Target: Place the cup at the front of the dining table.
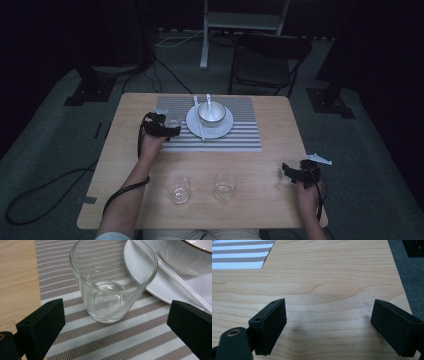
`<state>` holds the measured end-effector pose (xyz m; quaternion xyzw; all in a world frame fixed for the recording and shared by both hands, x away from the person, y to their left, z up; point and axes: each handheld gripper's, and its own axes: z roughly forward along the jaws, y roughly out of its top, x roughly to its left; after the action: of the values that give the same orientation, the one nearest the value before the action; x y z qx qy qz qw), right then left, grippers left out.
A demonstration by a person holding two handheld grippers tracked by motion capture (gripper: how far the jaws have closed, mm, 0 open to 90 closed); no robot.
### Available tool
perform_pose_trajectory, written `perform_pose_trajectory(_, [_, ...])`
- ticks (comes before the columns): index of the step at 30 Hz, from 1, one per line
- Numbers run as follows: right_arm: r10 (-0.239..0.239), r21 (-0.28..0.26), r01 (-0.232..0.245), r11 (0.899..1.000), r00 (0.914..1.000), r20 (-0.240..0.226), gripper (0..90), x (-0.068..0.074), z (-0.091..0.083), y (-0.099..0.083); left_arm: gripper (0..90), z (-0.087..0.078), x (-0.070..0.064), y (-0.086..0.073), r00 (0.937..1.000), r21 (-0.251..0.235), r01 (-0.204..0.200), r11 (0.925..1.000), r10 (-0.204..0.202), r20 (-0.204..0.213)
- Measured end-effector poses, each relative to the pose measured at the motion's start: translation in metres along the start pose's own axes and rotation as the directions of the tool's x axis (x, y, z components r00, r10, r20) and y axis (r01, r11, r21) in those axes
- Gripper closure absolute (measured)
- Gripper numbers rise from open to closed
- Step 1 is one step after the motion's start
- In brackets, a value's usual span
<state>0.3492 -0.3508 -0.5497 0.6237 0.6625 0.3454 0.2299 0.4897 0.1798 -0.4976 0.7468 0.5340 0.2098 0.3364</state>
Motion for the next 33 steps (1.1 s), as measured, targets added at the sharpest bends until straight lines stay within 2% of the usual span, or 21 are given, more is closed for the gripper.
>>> perform_pose_trajectory(13, [0.002,0.004,-0.002,1.0,1.0,0.004,12.7,0.0,0.0,0.0,2.3,-0.016,0.001,-0.014,0.9997,-0.042,0.002,0.9991,-0.001,0.025])
perform_pose_trajectory(16, [0.002,0.004,-0.002,1.0,1.0,0.004,12.7,0.0,0.0,0.0,2.3,-0.02,-0.001,-0.016,0.9998,-0.048,-0.015,0.9988,0.016,0.011])
perform_pose_trajectory(19, [0.002,0.005,-0.002,1.0,1.0,0.004,12.7,0.0,0.0,0.0,2.3,-0.024,0.0,-0.019,0.9999,-0.069,-0.011,0.9976,0.011,0.004])
perform_pose_trajectory(27, [0.002,0.005,-0.002,1.0,1.0,0.004,12.7,0.0,0.0,0.0,2.3,-0.031,0.002,-0.03,0.9998,-0.065,-0.014,0.9978,0.015,0.016])
perform_pose_trajectory(33, [0.001,0.006,-0.001,1.0,1.0,0.004,12.7,0.0,0.0,0.0,2.3,-0.038,0.003,-0.038,0.9993,-0.079,0.002,0.9969,0.001,0.039])
